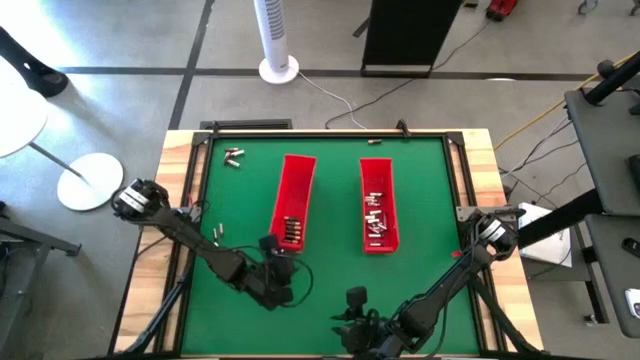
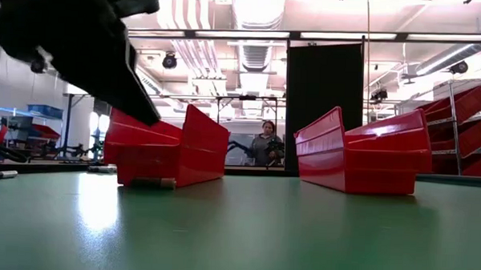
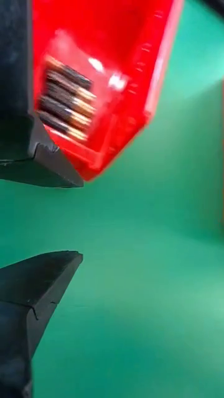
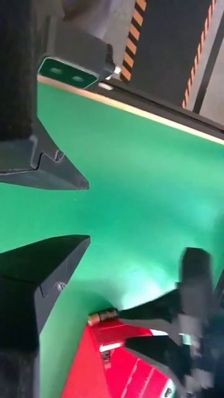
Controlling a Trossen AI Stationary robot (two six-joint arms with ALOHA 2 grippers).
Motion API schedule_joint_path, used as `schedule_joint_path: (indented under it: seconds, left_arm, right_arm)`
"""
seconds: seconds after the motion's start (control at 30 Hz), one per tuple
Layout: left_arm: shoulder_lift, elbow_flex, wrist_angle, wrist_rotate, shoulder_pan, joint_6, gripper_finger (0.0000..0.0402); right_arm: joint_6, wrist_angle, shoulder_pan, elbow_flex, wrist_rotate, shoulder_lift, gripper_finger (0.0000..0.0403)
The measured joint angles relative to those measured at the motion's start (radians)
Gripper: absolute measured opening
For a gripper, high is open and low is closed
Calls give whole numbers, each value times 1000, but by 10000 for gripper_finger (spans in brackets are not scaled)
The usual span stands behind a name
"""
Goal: Sort batteries
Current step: Put the brown battery into the left red bin
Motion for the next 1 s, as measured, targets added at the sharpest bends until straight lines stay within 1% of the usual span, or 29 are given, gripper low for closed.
schedule_joint_path:
  seconds: [0.07, 0.13, 0.23, 0.37, 0.47, 0.5, 0.57, 0.6, 0.77, 1.0]
  left_arm:
    - [9, 57, -134, 21, -10, -72, 157]
    - [15, 73, -199, 23, -33, -130, 157]
    - [15, 54, -166, 14, -89, -234, 157]
    - [19, -21, -97, -26, -161, -374, 157]
    - [19, -82, -97, -34, -160, -464, 157]
    - [20, -99, -96, -56, -150, -471, 157]
    - [21, -121, -66, -107, -129, -457, 157]
    - [21, -126, -40, -116, -114, -425, 157]
    - [21, -135, 132, -84, -16, -253, 157]
    - [23, -128, 163, -71, 123, -133, 157]
  right_arm:
    - [12, -1, 0, -14, 0, 0, 123]
    - [32, -1, 0, -34, 0, 0, 125]
    - [83, -1, 1, -70, -1, 0, 128]
    - [143, -3, 11, -130, -1, 0, 130]
    - [162, -1, 12, -162, -2, 0, 128]
    - [163, 2, 12, -173, -2, 0, 127]
    - [164, 4, 9, -188, -2, 0, 124]
    - [166, 4, 8, -193, -2, 0, 123]
    - [183, 6, 7, -209, -1, 0, 122]
    - [179, 6, 7, -212, -1, 0, 136]
